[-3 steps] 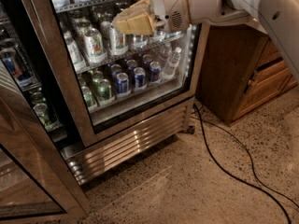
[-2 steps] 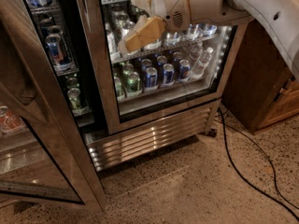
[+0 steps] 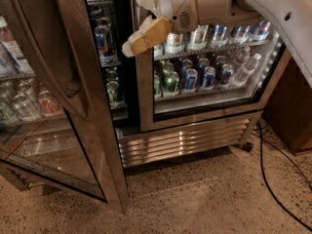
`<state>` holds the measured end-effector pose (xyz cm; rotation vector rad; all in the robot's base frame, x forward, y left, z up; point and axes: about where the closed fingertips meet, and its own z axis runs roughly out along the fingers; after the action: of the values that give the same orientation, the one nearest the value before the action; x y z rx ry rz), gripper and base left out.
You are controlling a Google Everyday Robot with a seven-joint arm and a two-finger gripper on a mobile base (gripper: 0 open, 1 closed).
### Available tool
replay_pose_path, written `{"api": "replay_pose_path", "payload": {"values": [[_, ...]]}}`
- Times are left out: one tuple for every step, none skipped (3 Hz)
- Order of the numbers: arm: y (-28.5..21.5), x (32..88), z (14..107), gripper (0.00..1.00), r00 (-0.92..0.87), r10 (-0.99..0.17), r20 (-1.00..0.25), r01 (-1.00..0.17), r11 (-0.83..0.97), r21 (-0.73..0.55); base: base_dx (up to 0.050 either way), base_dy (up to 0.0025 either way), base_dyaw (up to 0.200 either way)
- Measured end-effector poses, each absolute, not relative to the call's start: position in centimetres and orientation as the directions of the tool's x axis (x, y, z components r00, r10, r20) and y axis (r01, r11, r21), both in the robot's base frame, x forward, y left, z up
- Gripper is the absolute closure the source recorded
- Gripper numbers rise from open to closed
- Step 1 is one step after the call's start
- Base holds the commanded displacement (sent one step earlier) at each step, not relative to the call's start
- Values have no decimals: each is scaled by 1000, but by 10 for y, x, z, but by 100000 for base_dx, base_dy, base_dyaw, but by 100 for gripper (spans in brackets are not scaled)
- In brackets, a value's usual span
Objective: Open left fridge door
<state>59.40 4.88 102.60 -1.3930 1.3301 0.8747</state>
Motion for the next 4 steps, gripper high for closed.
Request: {"api": "replay_pose_path", "payload": {"values": [[49,594,1026,19,140,-275,-951,-982,82,-169,0,0,0],[49,594,1026,40,140,-275,-951,-982,82,-169,0,0,0],[49,594,1026,66,140,-275,-951,-982,82,-169,0,0,0],[49,594,1026,89,140,-275,-951,-982,82,-169,0,0,0]]}}
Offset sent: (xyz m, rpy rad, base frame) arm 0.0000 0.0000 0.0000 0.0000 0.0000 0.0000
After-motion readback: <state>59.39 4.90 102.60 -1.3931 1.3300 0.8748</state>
